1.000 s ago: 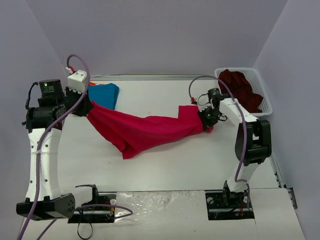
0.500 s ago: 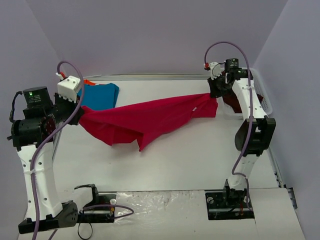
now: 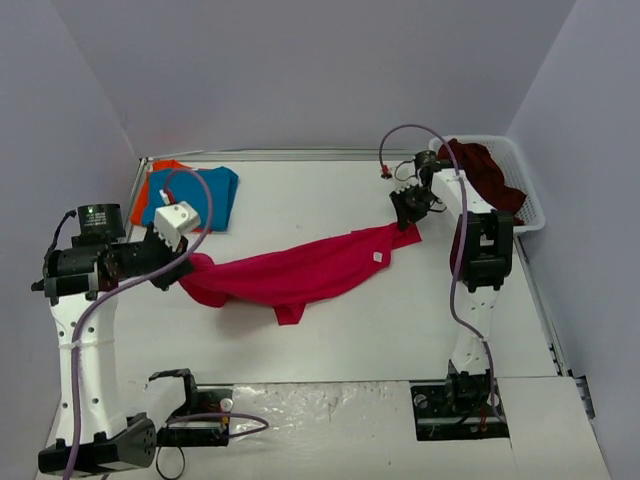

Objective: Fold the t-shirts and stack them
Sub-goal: Flatten out the tshirt

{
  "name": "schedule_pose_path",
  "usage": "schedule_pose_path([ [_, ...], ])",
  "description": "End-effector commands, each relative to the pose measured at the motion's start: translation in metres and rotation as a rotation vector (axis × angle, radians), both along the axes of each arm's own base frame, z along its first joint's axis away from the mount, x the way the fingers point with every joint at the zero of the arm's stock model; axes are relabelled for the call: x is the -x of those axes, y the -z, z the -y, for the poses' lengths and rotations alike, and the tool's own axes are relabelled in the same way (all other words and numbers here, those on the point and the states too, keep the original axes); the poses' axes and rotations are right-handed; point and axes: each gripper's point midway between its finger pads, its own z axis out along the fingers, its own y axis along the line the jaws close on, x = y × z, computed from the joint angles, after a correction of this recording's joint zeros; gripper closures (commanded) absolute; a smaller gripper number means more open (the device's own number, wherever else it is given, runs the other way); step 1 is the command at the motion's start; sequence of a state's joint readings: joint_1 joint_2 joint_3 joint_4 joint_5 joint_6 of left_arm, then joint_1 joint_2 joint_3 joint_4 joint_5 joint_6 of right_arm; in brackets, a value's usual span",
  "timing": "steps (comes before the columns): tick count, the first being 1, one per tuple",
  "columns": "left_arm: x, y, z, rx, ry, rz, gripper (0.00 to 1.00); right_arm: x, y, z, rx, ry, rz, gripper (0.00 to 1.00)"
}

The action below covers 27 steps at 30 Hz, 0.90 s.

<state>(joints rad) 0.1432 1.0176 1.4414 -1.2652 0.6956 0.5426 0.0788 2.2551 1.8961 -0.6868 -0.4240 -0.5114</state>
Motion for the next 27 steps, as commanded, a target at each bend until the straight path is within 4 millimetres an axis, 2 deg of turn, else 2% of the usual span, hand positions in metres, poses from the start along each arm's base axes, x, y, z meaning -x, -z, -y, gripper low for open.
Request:
schedule_pose_path([
  [1,0.075,-0.003,0.039,0.073,0.35,-0.042,0.98,0.032,-0.036,-0.002,0.009,-0.067,0.026,1.0],
  [2,0.083,-0.006,0.049,0.107,0.417,-0.033,0.97,0.038,-0.036,0.0,0.013,-0.076,0.024,1.0],
  [3,0.088,-0.006,0.053,0.115,0.439,-0.037,0.97,0.043,-0.043,0.002,0.02,-0.082,0.036,0.92],
  [4,0.092,-0.003,0.057,0.123,0.467,-0.05,0.98,0.052,-0.038,0.004,0.023,-0.081,0.013,0.85],
  [6,0.108,-0.005,0.072,0.153,0.588,-0.049,0.98,0.057,-0.042,0.009,0.021,-0.071,0.019,0.74],
  [7,0.109,-0.008,0.077,0.17,0.603,-0.041,0.98,0.061,-0.041,0.011,0.023,-0.065,0.01,0.68],
  [10,0.119,-0.016,0.09,0.229,0.678,-0.031,0.97,0.062,-0.045,0.016,0.029,-0.047,0.018,0.68],
  [11,0.118,-0.02,0.092,0.242,0.685,-0.028,0.93,0.062,-0.045,0.017,0.036,-0.041,0.018,0.66],
  [12,0.121,-0.022,0.095,0.258,0.708,-0.027,0.64,0.061,-0.045,0.017,0.038,-0.037,0.015,0.65],
  [13,0.123,-0.024,0.095,0.262,0.721,-0.027,0.49,0.06,-0.046,0.018,0.041,-0.032,0.019,0.64],
  [16,0.125,-0.025,0.097,0.257,0.745,-0.028,0.45,0.058,-0.049,0.02,0.042,-0.011,0.025,0.59],
  [18,0.129,-0.022,0.096,0.245,0.753,-0.038,0.28,0.059,-0.056,0.018,0.026,-0.007,0.034,0.56],
  [19,0.132,-0.02,0.096,0.239,0.766,-0.047,0.12,0.06,-0.057,0.016,0.021,-0.008,0.037,0.55],
  [20,0.132,-0.018,0.095,0.219,0.768,-0.046,0.1,0.062,-0.06,0.016,0.015,-0.007,0.042,0.55],
  [23,0.121,-0.007,0.088,0.157,0.729,-0.038,0.1,0.063,-0.061,0.016,0.013,0.0,0.038,0.54],
  [24,0.102,-0.007,0.09,0.159,0.649,-0.023,0.12,0.064,-0.058,0.015,0.013,0.003,0.03,0.54],
  [26,0.078,0.016,0.082,0.103,0.523,-0.067,0.16,0.065,-0.055,0.015,0.014,0.006,0.021,0.54],
  [27,0.058,0.02,0.082,0.1,0.446,-0.056,0.16,0.067,-0.052,0.015,0.012,0.01,0.011,0.54],
])
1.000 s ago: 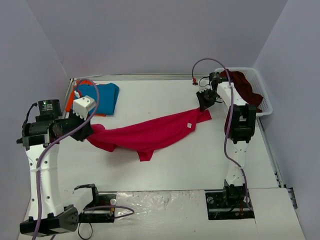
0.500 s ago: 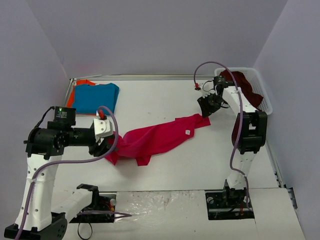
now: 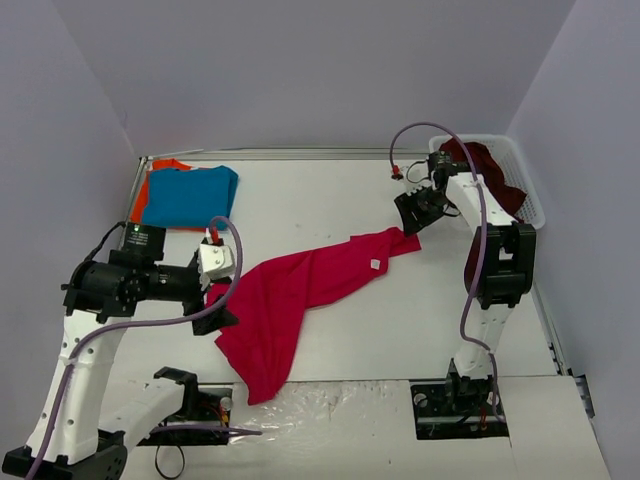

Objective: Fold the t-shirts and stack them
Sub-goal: Flatten out the tshirt

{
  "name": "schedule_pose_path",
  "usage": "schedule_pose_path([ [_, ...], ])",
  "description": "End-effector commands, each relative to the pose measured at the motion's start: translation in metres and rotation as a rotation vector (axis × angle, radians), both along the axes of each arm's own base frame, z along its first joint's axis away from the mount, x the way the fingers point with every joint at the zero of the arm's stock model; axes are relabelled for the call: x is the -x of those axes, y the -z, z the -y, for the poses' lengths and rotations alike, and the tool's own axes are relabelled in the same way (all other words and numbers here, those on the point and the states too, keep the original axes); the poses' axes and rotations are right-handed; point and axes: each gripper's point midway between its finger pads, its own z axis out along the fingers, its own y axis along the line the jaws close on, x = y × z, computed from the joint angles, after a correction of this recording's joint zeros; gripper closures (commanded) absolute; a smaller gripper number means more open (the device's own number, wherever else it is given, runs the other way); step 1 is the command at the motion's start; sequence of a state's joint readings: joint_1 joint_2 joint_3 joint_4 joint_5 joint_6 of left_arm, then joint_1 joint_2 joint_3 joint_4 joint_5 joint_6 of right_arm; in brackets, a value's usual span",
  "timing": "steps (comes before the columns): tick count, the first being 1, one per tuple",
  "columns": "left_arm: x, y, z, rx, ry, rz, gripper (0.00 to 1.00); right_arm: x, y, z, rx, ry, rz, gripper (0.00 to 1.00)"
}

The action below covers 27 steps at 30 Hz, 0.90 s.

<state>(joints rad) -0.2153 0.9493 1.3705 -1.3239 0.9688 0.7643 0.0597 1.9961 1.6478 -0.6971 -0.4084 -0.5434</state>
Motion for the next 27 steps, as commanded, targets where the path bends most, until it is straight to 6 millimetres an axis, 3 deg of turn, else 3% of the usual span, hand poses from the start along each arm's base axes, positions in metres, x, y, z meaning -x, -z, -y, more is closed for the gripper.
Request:
schedule_pose_path([
  [1,-0.022,0.042,-0.016,-0.104,-0.23,-0.174,0.15,0.013,-0.012,-0.002,-0.012,0.013,-0.008,0.54],
  [5,-0.075,0.083,-0.03,-0.183,-0.424,-0.261,0.21,0.02,-0.007,-0.008,-0.042,0.008,-0.027,0.54],
  [7,-0.088,0.091,-0.036,-0.193,-0.465,-0.303,0.22,0.027,-0.001,-0.009,-0.051,0.004,-0.044,0.54],
  [11,-0.135,0.102,-0.062,-0.219,-0.577,-0.394,0.25,0.031,0.005,-0.011,-0.063,0.004,-0.046,0.54],
  [16,-0.167,0.124,-0.09,-0.328,-0.587,-0.43,0.36,0.039,0.019,-0.012,-0.06,-0.003,-0.072,0.54],
  [20,-0.174,0.15,-0.096,-0.364,-0.499,-0.458,0.45,0.043,0.025,-0.01,-0.048,-0.004,-0.081,0.54],
  [27,-0.16,0.187,-0.094,-0.41,-0.297,-0.58,0.54,0.045,0.029,-0.011,-0.044,-0.012,-0.087,0.54],
])
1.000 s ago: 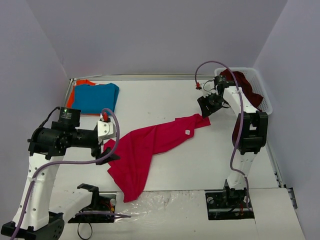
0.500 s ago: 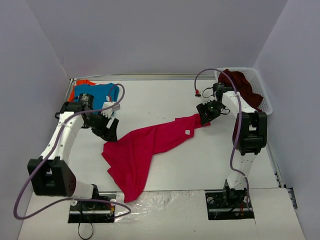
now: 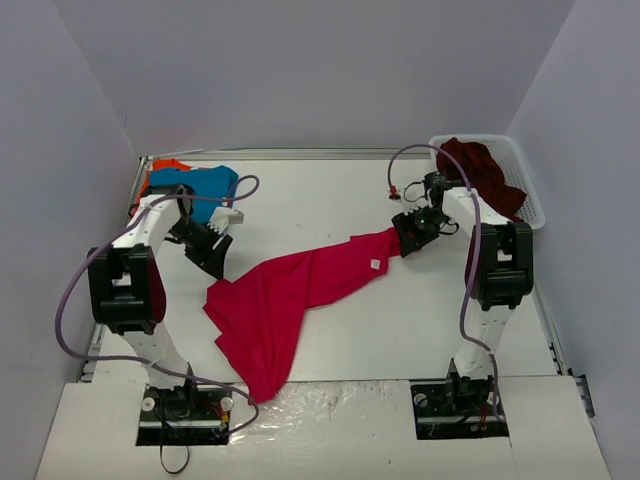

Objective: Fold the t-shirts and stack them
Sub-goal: Flatten out the tshirt

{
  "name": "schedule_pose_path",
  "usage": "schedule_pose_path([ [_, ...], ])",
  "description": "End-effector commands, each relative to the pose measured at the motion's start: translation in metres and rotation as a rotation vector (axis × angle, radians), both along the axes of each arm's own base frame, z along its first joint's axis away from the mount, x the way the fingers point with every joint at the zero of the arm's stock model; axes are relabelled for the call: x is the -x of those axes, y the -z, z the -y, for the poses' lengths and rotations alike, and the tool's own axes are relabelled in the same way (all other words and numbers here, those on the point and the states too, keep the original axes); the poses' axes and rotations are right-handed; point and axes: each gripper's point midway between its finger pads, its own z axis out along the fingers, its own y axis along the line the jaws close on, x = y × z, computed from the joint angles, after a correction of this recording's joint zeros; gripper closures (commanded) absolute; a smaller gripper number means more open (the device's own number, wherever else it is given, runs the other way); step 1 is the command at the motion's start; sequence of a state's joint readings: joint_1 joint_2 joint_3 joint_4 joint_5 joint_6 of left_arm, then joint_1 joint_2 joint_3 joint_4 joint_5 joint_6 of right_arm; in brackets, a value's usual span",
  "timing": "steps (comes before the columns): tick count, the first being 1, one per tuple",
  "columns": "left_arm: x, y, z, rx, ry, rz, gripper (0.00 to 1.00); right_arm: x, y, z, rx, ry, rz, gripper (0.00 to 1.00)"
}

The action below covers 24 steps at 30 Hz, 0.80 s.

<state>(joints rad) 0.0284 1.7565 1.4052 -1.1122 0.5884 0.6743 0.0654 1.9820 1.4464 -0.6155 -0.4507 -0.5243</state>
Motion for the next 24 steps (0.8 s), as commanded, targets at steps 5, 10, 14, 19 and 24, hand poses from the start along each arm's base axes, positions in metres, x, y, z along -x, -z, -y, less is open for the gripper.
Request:
schedule_pose_path([
  [5,0.003,0.015,0.0,0.046,0.145,-0.049,0.59,0.008,-0.012,-0.005,0.002,-0.024,0.016,0.54],
  [10,-0.006,0.033,-0.002,0.038,0.161,-0.073,0.6,0.012,-0.008,-0.004,0.009,-0.028,0.004,0.54],
  [14,-0.007,0.041,-0.003,0.035,0.182,-0.084,0.63,0.012,-0.005,-0.002,0.015,-0.024,-0.002,0.54],
  [19,-0.003,0.049,-0.003,0.046,0.206,-0.118,0.66,0.013,-0.001,-0.001,0.028,-0.024,-0.01,0.54],
  [24,-0.001,0.052,-0.003,0.052,0.223,-0.117,0.66,0.014,-0.001,-0.001,0.025,-0.025,-0.012,0.54],
])
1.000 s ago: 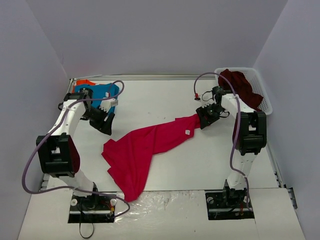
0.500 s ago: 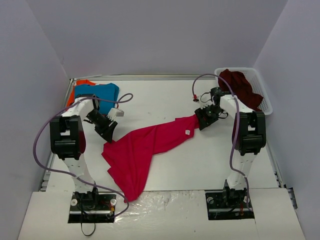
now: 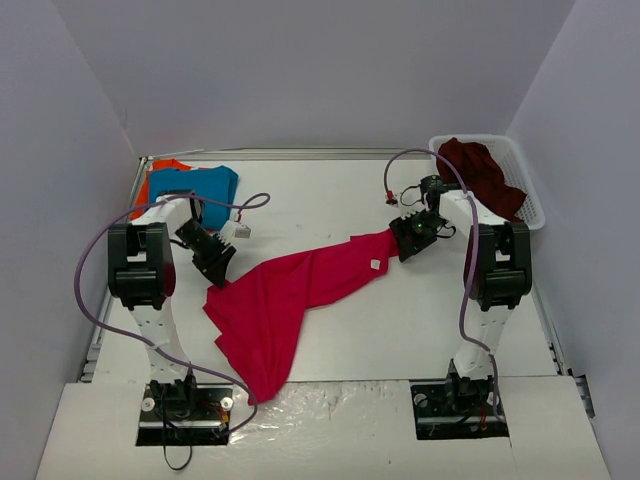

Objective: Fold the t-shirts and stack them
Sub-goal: Flatten out the tshirt

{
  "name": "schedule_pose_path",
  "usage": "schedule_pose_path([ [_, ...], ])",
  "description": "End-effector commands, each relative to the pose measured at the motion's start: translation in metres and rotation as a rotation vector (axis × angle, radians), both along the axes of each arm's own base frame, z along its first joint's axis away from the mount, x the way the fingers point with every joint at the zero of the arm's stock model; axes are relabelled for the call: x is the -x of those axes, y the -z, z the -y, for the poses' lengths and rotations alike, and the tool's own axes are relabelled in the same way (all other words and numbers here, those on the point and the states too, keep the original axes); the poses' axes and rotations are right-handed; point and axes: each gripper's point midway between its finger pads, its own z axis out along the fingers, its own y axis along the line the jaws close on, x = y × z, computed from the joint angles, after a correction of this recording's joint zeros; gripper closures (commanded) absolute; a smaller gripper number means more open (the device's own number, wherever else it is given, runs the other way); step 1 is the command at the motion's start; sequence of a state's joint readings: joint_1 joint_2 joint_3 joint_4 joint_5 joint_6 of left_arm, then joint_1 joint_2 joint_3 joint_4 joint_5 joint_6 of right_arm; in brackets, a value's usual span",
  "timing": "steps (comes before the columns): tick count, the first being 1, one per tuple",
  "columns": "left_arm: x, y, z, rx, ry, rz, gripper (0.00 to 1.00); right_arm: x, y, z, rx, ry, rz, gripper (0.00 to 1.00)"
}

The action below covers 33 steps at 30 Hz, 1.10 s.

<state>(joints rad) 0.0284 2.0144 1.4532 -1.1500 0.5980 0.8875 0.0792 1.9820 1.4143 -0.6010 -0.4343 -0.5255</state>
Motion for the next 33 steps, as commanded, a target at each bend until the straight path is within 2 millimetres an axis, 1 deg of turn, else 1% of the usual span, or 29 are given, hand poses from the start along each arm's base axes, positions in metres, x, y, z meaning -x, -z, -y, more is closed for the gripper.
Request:
schedule_pose_path([
  [1,-0.001,-0.01,0.0,0.021,0.036,0.031,0.66,0.006,-0.009,0.001,0.008,-0.013,0.004,0.54],
  [4,-0.004,-0.008,-0.001,0.015,0.031,0.03,0.66,0.007,-0.008,0.002,0.014,-0.012,0.002,0.54],
  [6,-0.007,-0.011,0.0,0.017,0.027,0.042,0.66,0.007,-0.007,0.002,0.014,-0.012,-0.001,0.54],
  [9,-0.018,-0.017,0.0,0.016,0.003,0.098,0.66,0.007,-0.009,0.001,0.01,-0.016,0.004,0.54],
  [10,-0.021,-0.022,0.002,0.02,-0.003,0.126,0.66,0.007,-0.009,0.001,0.01,-0.016,0.004,0.54],
  [12,-0.027,-0.024,0.002,0.02,-0.021,0.155,0.64,0.007,-0.008,0.002,0.013,-0.015,0.001,0.54],
  [14,-0.031,-0.025,0.001,0.015,-0.029,0.166,0.62,0.008,-0.006,0.002,0.017,-0.016,-0.003,0.54],
  [17,-0.035,-0.021,-0.001,-0.001,-0.037,0.168,0.61,0.009,-0.007,0.002,0.017,-0.018,-0.004,0.54],
  [21,-0.03,-0.013,-0.003,-0.013,-0.024,0.139,0.61,0.01,-0.006,0.003,0.019,-0.019,-0.008,0.54],
  [28,-0.009,0.001,-0.009,-0.04,0.031,0.057,0.62,0.01,-0.004,0.004,0.027,-0.021,-0.011,0.54],
  [30,0.0,0.004,-0.008,-0.033,0.044,0.027,0.7,0.01,-0.003,0.004,0.029,-0.019,-0.011,0.54],
  [33,0.007,0.007,-0.006,-0.025,0.055,0.009,0.7,0.011,-0.004,0.005,0.03,-0.02,-0.011,0.54],
])
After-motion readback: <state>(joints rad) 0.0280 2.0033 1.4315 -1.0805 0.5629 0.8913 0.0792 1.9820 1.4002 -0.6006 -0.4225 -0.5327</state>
